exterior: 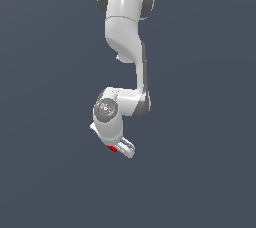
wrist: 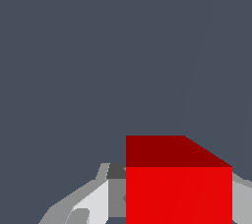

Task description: Pick up the red cube and move it to a goal position.

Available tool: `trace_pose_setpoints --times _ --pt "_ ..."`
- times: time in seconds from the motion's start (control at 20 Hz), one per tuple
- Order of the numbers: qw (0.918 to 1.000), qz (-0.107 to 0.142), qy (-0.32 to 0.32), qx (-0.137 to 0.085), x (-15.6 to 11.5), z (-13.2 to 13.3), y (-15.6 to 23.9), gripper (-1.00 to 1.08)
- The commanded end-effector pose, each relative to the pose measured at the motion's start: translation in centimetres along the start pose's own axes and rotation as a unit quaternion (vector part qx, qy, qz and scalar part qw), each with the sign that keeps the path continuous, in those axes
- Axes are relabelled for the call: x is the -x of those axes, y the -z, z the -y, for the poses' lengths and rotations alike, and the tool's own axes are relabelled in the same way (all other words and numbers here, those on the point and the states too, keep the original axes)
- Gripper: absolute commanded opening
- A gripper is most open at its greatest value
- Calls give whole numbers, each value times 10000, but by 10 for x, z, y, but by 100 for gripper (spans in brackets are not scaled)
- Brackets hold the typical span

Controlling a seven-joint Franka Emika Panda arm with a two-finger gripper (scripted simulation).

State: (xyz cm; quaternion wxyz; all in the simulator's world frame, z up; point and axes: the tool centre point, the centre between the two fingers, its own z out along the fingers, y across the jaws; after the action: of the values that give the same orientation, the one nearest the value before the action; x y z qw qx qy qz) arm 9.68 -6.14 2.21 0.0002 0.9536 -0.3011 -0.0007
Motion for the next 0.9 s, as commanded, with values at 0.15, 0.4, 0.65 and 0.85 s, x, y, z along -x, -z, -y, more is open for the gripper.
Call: trace_pose_setpoints --times 0.15,0.4,0.65,0.85 --pt "10000 -6 0 -4 5 -2 14 -100" --pt "10000 -4 -2 -5 13 -6 37 -100" --pt "10000 -2 -3 -8 27 -12 72 -100" --pt "10000 -1 -4 -11 40 -18 108 -100"
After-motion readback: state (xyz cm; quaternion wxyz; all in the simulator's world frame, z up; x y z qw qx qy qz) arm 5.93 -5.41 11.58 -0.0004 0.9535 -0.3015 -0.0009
